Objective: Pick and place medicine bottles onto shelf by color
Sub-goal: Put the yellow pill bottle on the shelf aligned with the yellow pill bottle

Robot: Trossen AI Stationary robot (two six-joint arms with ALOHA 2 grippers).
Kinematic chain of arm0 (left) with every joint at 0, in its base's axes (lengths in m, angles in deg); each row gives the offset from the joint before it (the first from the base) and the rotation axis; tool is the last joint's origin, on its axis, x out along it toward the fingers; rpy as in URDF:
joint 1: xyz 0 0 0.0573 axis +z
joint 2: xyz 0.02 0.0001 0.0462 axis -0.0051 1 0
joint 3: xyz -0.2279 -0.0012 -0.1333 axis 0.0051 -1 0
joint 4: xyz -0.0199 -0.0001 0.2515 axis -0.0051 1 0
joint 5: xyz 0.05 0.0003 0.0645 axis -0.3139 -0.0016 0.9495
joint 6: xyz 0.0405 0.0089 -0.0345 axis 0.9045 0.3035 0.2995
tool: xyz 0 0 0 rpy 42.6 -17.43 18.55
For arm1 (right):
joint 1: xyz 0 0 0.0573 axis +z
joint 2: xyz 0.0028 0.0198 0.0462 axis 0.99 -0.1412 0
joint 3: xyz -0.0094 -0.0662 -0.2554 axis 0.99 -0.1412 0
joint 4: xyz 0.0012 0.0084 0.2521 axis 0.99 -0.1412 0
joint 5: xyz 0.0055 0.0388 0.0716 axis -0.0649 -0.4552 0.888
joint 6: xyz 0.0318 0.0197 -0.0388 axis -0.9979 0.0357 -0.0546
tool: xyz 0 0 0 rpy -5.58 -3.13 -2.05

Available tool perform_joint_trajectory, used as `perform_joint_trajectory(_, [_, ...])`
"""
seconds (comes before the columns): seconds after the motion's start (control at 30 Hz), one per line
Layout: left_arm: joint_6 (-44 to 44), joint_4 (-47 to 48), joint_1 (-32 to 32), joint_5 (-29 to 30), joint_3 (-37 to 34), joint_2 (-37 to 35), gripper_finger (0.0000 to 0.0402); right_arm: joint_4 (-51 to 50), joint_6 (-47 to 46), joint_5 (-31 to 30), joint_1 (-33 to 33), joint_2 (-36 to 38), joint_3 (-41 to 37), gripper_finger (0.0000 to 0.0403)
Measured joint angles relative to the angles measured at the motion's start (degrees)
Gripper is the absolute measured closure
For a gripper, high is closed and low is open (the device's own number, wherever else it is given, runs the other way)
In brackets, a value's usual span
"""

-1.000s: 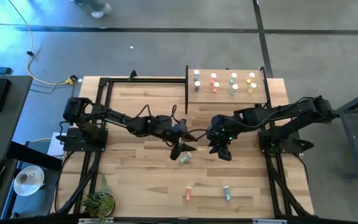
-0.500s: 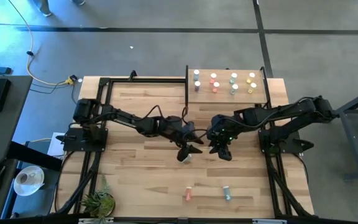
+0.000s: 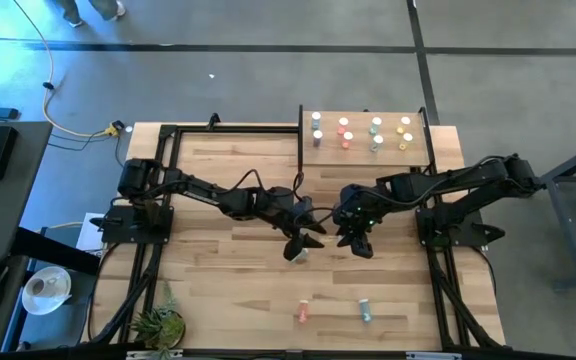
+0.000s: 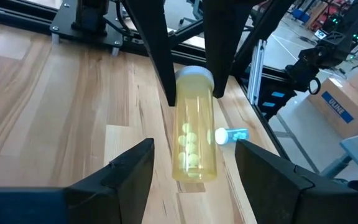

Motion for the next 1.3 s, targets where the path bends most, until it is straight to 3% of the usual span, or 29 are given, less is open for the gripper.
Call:
perform_joint_trajectory(0.63, [0.44, 0.0, 0.0, -1.46, -0.01, 0.0, 0.0303, 0.13, -0.02, 0.07, 0.0, 0.02, 0.0, 0.0295])
perform_joint_trajectory(0.97, [0.48, 0.0, 0.0, -1.38, -0.02, -0.01, 0.0305, -0.1, -0.09, -0.95, 0.01, 0.02, 0.0, 0.0293])
perform_joint_trajectory(1.3, [1.97, 0.01, 0.02, -0.63, -0.04, -0.02, 0.0306, -0.56, 0.06, -3.44, -0.41, 0.02, 0.32, 0.0207])
